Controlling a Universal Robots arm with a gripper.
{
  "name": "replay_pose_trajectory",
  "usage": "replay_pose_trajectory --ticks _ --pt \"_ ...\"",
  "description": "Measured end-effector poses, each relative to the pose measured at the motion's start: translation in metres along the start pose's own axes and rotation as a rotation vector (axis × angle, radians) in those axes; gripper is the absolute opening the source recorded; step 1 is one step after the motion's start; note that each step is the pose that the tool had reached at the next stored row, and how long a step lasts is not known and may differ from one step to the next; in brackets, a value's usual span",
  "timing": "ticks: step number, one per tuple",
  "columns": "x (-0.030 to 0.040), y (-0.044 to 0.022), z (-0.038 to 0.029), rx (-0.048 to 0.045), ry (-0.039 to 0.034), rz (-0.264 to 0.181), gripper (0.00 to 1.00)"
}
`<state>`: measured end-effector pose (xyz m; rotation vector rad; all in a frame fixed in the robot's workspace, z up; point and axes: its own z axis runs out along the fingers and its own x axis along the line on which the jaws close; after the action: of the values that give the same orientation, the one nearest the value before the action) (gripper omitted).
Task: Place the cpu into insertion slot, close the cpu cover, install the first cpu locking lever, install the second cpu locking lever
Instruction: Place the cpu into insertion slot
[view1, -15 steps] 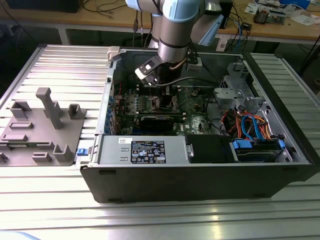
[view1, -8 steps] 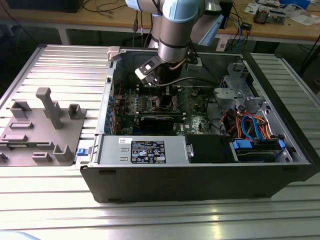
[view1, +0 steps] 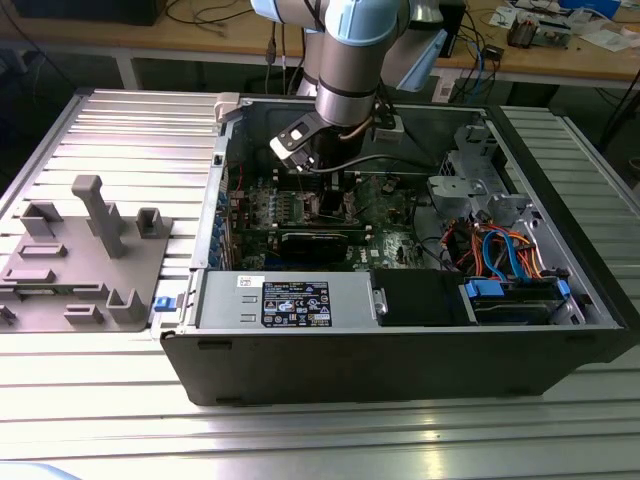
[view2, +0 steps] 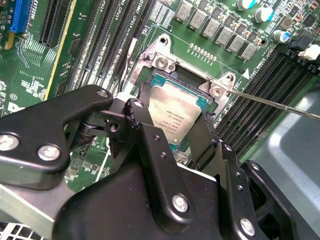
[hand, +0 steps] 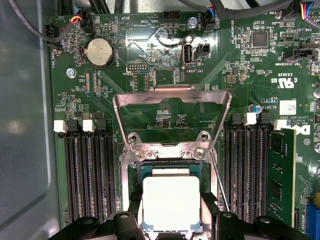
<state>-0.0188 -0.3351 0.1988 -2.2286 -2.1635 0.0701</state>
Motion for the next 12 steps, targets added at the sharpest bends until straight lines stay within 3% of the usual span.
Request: replay_pose_trajectory --ticks 7,8,12 --pt "0.0000 0.0000 0.0002 -0.0002 0.0003 0.000 0.55" --pt "0.0000 0.0000 0.0001 -0.0001 0.0002 0.000 0.62" --pt "0.0000 0.0000 0.0001 -0.0001 0.0000 0.000 0.62"
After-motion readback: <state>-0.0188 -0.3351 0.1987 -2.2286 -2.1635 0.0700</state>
